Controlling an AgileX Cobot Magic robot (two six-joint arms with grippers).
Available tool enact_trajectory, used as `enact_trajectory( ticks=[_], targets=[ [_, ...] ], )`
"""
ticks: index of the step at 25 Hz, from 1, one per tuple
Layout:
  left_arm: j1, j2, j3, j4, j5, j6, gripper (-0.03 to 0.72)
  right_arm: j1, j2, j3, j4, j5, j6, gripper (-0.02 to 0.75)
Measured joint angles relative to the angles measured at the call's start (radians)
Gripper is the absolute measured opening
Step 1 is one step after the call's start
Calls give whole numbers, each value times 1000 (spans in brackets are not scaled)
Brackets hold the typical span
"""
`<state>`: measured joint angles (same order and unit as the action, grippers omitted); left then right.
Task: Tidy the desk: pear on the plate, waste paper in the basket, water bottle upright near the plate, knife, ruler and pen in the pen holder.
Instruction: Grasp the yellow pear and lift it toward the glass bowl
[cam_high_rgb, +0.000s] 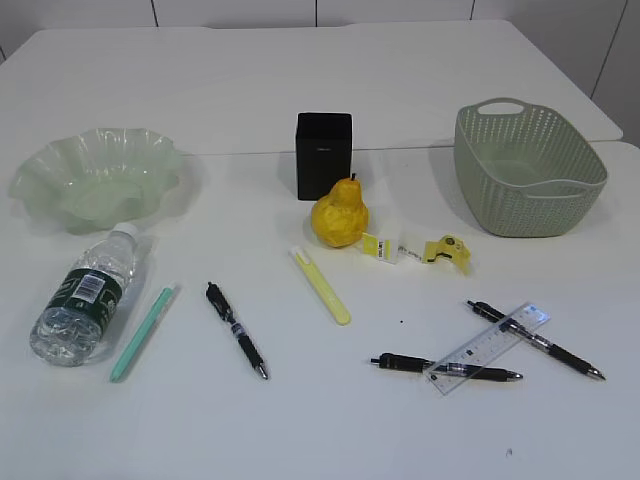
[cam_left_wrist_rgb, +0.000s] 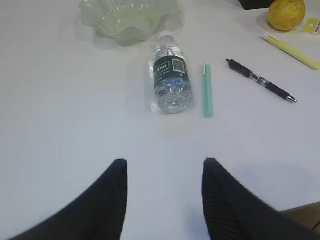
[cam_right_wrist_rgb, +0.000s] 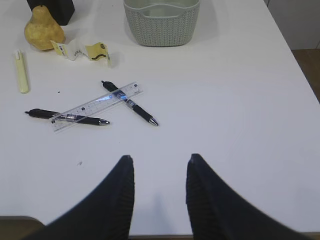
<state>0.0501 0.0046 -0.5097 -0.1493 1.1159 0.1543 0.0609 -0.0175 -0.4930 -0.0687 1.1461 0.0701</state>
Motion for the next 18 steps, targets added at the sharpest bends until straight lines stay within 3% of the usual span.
enact_trajectory(
  ticks=[18],
  targets=[
    [0,0,0,0,0,0,340,0,0,0,0,0,0,294]
  ],
)
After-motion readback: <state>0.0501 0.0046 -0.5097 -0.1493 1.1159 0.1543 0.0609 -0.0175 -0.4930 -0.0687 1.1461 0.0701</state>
